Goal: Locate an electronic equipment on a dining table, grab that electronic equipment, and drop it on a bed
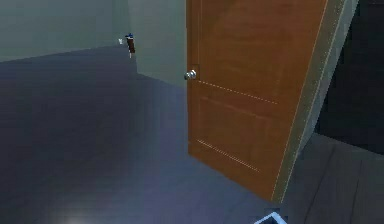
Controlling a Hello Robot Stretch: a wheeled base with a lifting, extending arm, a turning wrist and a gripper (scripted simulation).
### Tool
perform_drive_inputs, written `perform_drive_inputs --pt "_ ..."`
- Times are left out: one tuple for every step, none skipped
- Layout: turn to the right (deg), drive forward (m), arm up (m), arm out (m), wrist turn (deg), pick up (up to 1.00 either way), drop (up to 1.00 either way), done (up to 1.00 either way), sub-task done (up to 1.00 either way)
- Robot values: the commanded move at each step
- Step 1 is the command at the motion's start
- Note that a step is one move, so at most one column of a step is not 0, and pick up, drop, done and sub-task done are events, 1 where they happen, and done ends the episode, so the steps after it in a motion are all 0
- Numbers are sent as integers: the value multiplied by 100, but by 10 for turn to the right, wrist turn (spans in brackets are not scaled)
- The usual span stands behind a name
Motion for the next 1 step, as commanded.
perform_drive_inputs --pt "-390 0 0 0 0 0 0 0 0"
